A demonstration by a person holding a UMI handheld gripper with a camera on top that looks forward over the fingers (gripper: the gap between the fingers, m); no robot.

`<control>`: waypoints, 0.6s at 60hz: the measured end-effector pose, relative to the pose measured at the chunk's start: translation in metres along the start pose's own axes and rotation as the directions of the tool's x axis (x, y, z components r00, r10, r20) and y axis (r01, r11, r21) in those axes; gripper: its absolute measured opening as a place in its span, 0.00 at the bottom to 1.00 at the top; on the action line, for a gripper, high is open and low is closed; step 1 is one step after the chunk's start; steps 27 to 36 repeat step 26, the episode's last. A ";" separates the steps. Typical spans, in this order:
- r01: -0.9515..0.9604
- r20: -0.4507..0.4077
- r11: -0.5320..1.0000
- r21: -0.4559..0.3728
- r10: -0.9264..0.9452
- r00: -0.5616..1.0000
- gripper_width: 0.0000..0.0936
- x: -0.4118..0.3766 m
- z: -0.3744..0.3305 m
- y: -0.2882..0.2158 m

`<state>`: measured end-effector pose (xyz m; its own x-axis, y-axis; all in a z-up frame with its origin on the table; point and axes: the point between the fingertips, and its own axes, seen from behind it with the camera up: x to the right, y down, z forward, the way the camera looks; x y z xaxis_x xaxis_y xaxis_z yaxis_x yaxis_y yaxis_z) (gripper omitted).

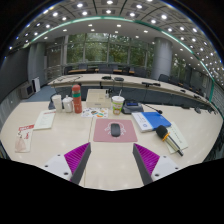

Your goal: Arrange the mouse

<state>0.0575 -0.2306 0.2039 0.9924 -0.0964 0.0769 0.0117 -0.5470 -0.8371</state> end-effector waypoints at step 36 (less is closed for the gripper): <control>0.015 -0.011 0.998 0.054 -0.014 1.000 0.92 -0.026 -0.102 0.021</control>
